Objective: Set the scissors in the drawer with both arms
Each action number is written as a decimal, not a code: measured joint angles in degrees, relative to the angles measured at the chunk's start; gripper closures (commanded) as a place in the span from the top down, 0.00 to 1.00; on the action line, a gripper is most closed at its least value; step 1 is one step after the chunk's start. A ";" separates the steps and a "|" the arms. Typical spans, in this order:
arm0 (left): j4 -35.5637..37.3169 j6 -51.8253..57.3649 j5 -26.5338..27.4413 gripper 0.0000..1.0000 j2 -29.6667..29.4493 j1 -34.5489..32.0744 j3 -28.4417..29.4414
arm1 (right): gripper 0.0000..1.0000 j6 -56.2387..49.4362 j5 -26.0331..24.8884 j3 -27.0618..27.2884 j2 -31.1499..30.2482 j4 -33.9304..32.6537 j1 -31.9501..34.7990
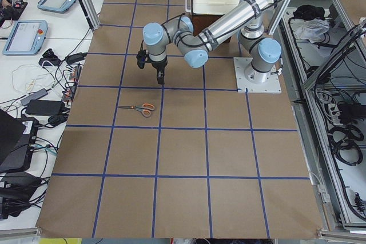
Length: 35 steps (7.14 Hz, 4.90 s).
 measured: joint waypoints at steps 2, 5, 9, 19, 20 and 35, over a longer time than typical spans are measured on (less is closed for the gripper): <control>7.48 0.20 1.47 0.90 -7.72 0.73 4.89 | 1.00 12.36 -0.18 0.20 1.81 -0.11 3.45; 9.15 3.23 5.35 0.90 -17.01 0.82 13.09 | 1.00 26.18 -0.21 1.93 5.06 -0.58 7.18; 14.44 4.09 4.87 0.91 -21.52 0.72 15.77 | 1.00 36.21 -0.24 2.72 9.03 -0.77 10.65; 12.72 1.77 1.61 0.75 -21.60 0.65 14.19 | 1.00 48.28 1.18 2.89 13.18 0.47 11.53; 12.67 1.89 1.73 0.69 -21.57 0.65 13.94 | 1.00 48.49 1.28 2.88 13.28 0.53 11.53; 12.69 2.09 1.65 0.62 -19.85 0.49 13.11 | 1.00 50.19 3.37 4.39 14.17 3.08 11.49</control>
